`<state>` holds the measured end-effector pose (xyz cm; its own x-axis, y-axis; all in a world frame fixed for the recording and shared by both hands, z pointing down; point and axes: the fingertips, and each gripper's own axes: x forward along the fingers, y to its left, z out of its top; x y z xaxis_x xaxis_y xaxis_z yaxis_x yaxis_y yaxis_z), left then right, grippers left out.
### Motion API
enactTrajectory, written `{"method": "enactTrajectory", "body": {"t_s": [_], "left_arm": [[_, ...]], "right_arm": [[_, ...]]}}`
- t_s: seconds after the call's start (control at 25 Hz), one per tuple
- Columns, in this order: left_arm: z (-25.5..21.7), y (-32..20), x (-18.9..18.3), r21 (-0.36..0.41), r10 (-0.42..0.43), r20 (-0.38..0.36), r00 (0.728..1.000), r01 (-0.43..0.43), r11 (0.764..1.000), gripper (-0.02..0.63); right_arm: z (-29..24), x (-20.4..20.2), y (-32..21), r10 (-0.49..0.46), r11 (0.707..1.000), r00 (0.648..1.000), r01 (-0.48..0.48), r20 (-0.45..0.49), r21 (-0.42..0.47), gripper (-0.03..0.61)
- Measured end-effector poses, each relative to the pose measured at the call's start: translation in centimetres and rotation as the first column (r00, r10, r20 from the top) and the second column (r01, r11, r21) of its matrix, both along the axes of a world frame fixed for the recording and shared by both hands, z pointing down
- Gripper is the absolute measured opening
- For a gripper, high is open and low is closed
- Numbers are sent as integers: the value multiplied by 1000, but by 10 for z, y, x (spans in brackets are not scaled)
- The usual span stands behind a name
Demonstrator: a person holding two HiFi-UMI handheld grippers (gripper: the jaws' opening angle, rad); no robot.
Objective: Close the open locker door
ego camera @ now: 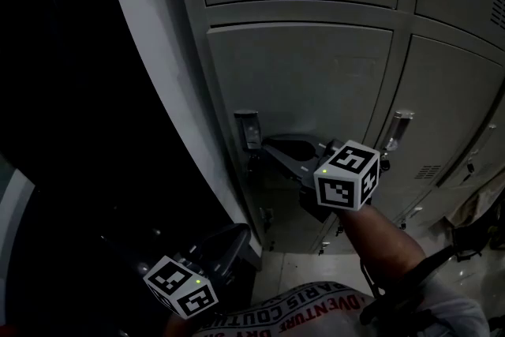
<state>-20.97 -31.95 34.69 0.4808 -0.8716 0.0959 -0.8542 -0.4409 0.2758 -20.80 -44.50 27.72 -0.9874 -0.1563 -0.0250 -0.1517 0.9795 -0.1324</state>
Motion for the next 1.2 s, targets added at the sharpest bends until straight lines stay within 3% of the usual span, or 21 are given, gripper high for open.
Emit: {"method": "enactTrajectory", "body": {"t_s": [0.56,0.68,0.96,1.2], "left_arm": [[-6,19,3,1,5,7,1000,-5,1000,5],[-6,28,2,4,7,0,1000,-7,1000,5],[-6,69,17,7,50,-1,999,-50,999,5],[-2,136,36,-7,117,-16,993,-117,993,5]], "right_arm": [[2,-2,-15,86,996,995,-86,-40,20,-8],[7,-1,-12,135,990,988,-130,-79,63,-8],[33,22,57,157,982,971,-134,-178,135,-8],[63,61,139,213,976,946,-193,-245,103,-8]]}}
